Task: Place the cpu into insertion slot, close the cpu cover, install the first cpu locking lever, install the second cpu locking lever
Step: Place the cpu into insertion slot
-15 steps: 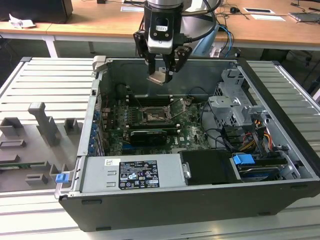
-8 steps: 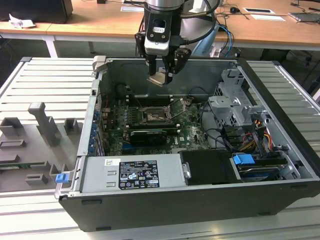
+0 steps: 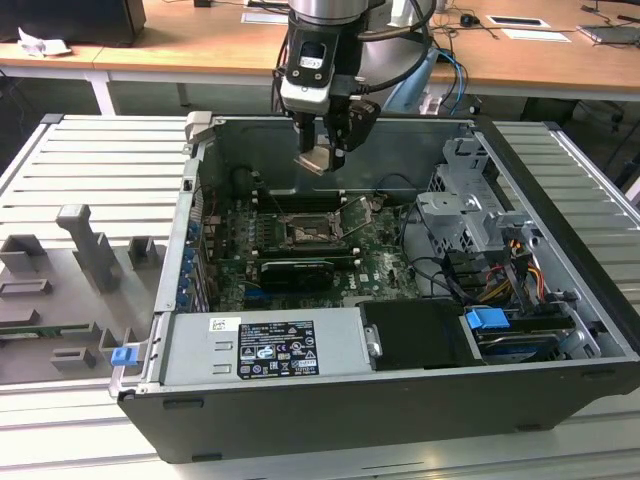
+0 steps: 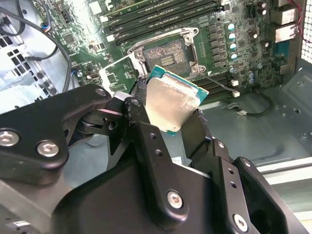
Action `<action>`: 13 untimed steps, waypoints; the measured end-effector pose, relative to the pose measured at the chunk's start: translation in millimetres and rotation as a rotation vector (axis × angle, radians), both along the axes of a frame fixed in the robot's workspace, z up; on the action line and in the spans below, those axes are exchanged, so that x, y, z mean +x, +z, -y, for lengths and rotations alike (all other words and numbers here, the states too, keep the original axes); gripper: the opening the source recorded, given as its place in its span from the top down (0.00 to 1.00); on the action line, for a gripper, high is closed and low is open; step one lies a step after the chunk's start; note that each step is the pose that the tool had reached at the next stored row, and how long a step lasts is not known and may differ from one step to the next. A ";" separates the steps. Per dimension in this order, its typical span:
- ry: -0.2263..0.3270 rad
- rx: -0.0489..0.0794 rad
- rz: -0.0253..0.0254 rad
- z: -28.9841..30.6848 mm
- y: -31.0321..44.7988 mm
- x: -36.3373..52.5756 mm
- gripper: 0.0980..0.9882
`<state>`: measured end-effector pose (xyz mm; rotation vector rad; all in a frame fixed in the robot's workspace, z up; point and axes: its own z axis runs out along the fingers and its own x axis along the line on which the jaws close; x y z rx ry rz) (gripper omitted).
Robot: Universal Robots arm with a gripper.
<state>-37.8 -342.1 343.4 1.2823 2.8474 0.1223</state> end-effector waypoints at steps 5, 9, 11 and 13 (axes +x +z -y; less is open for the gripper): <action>-0.057 0.000 0.0000 0.0 -1.9 0.0 0.52; -0.103 0.000 0.0001 0.0 -3.5 0.0 0.52; -0.142 0.000 0.0000 0.0 -4.7 0.0 0.52; -0.178 0.000 0.0000 0.0 -6.0 0.0 0.52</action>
